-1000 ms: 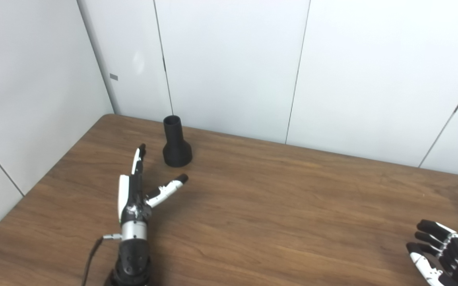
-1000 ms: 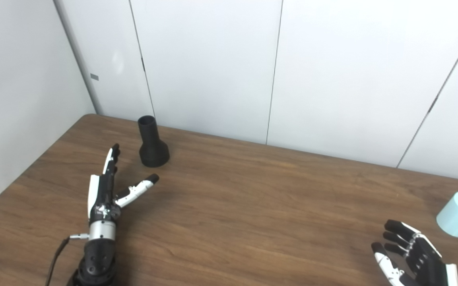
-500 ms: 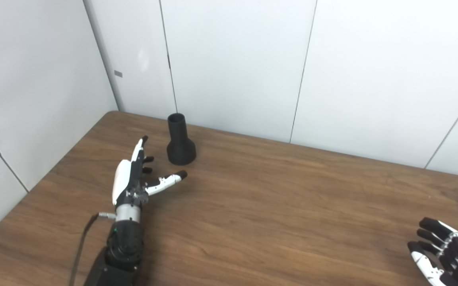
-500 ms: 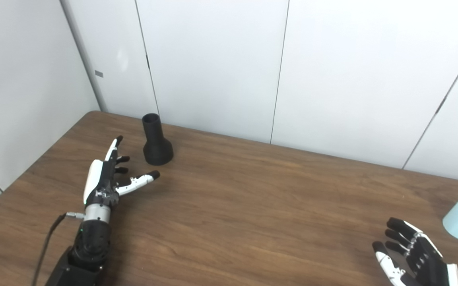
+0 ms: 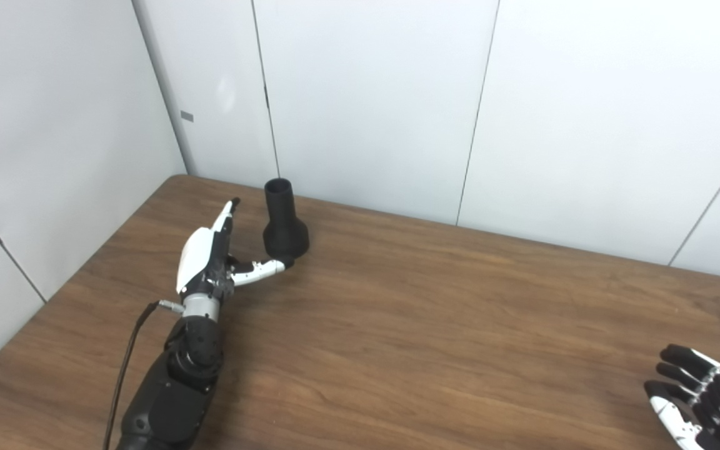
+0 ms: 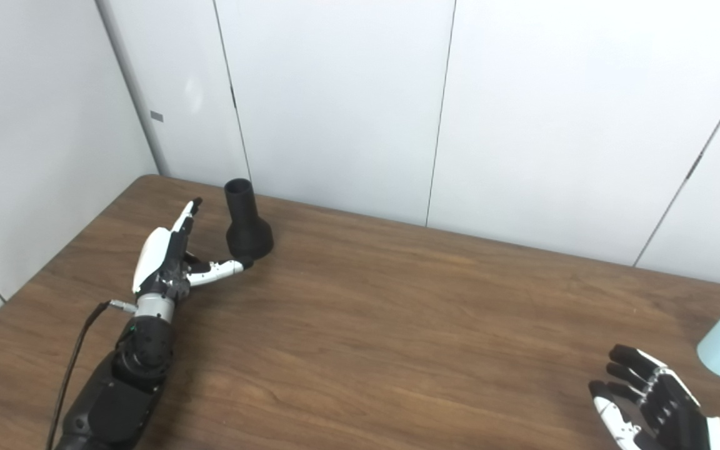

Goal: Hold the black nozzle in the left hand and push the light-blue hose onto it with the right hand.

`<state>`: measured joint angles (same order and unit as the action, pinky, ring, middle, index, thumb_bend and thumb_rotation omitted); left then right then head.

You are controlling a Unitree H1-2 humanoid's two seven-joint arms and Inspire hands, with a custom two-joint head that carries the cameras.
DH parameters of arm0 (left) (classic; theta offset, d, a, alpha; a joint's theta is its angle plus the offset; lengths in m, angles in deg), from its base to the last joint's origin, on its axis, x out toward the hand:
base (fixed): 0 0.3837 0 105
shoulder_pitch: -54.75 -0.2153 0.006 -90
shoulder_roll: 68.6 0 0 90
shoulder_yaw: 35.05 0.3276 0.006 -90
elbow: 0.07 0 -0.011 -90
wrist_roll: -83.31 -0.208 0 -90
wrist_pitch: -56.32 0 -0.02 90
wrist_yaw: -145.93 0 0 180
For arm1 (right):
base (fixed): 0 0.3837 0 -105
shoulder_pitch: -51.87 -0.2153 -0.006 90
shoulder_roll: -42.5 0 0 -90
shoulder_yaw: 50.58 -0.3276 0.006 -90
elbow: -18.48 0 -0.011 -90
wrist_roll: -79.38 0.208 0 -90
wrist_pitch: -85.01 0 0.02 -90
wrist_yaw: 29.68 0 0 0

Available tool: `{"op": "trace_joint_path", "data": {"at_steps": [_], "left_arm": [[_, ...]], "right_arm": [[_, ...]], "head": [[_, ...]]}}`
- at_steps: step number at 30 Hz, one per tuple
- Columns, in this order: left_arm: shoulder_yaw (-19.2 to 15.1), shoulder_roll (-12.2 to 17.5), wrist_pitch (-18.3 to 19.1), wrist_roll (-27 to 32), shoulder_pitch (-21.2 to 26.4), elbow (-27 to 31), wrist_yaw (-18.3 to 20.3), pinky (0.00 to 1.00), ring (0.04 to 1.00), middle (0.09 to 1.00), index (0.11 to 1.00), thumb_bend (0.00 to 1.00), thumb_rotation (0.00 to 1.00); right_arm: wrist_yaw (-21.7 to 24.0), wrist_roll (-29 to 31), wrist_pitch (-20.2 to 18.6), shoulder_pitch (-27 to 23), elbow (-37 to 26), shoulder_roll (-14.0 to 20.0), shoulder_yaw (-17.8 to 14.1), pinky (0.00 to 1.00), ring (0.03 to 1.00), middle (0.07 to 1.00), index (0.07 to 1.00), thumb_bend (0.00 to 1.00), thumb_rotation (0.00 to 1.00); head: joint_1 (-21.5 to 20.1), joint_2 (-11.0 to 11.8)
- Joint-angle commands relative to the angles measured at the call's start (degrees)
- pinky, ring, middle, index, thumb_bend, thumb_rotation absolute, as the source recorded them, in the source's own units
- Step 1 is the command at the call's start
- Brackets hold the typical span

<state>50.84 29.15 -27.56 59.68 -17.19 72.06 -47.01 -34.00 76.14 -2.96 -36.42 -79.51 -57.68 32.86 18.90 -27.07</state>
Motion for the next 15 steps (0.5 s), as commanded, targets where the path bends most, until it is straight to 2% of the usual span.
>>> {"op": "trace_joint_path", "data": {"at_steps": [1, 4, 9, 15], "left_arm": [[1.0, 1.2, 0.7, -1.2, 2.0, -2.0, 0.5, 0.87, 0.963, 0.962, 0.982, 1.00, 0.29], [1.8, 1.9, 1.2, -1.7, 3.4, -4.1, 0.7, 0.88, 0.972, 0.961, 0.978, 1.00, 0.28], [3.5, 3.1, 0.7, -2.7, 4.9, -7.0, 1.1, 0.86, 0.942, 0.955, 0.974, 1.00, 0.33], [3.3, 3.4, -5.6, -2.1, 5.2, -8.5, -2.9, 0.78, 0.878, 0.922, 0.942, 1.00, 0.28]], "right_arm": [[0.1, 0.1, 0.3, -1.0, -2.3, 0.7, -0.4, 0.62, 0.695, 0.707, 0.665, 0.20, 0.00], [0.1, -0.2, 0.1, -1.0, -2.5, 0.8, -0.3, 0.61, 0.697, 0.710, 0.667, 0.20, 0.00], [0.0, -0.2, -0.1, -0.8, -2.7, 0.7, -0.4, 0.61, 0.695, 0.708, 0.664, 0.21, 0.00], [-0.1, -0.8, -0.9, -0.7, -3.4, 0.5, -0.3, 0.58, 0.676, 0.693, 0.650, 0.21, 0.00]], "head": [[0.1, 0.0], [0.1, 0.0], [0.1, 0.1], [0.1, 0.0]]}}
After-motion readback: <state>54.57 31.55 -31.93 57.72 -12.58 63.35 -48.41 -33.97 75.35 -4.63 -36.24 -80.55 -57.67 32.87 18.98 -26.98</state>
